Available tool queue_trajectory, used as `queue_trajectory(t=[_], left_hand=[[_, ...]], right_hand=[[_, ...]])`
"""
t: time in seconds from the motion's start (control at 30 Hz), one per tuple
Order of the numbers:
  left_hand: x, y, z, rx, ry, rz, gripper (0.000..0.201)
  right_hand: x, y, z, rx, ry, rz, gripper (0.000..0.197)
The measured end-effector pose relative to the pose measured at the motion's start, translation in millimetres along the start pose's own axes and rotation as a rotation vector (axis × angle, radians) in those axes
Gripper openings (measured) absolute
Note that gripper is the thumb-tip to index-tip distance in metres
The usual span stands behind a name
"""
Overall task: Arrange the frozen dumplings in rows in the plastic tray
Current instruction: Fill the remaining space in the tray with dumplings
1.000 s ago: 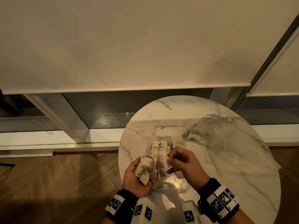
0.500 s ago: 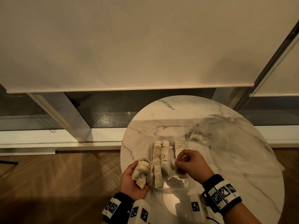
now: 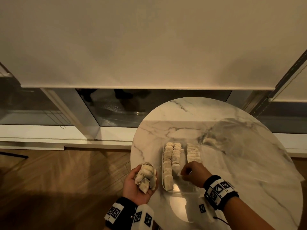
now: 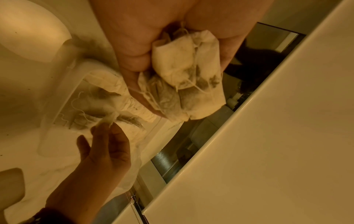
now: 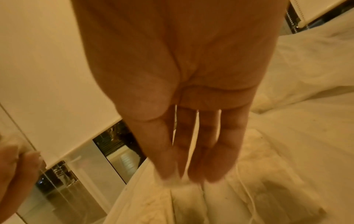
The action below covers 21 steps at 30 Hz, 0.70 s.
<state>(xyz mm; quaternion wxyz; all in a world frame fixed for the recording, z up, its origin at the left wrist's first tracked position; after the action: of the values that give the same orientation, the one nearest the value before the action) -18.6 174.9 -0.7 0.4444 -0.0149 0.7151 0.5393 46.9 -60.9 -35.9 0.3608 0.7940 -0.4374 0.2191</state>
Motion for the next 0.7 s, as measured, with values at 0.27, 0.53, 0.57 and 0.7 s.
queue_trajectory(t=[0.27, 0.53, 0.57, 0.7], left_hand=[[8.3, 6.0, 6.4, -0.018, 0.041, -0.006, 0.028], [14.1, 8.9, 15.8, -0.016, 0.075, -0.007, 0.031], [15.0, 8.8, 17.3, -0.016, 0.08, -0.005, 0.032], [13.7, 10.0, 20.9, -0.015, 0.101, -0.011, 0.036]], right_hand=[[-14.6, -14.7, 2.5, -0.076, -0.036, -0.124, 0.006], [-19.7, -40.2, -1.3, -0.143, 0.077, 0.034, 0.011], [-20.0, -44.0, -1.5, -0.152, 0.082, 0.05, 0.01], [-22.1, -54.2, -0.7, -0.169, 0.103, 0.098, 0.01]])
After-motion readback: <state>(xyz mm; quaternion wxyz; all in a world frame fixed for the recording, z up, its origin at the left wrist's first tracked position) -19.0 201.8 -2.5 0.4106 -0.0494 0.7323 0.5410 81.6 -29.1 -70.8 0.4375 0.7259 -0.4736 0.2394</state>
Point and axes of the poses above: each hand's wrist, its own y-axis away from the middle knuckle, its own x-axis out of the back of the hand, z = x × y, the point moved 1 cm from there along -y, towards the middle knuckle, and after that the axes turned 13 degrees about x, right-handed, at the moved point
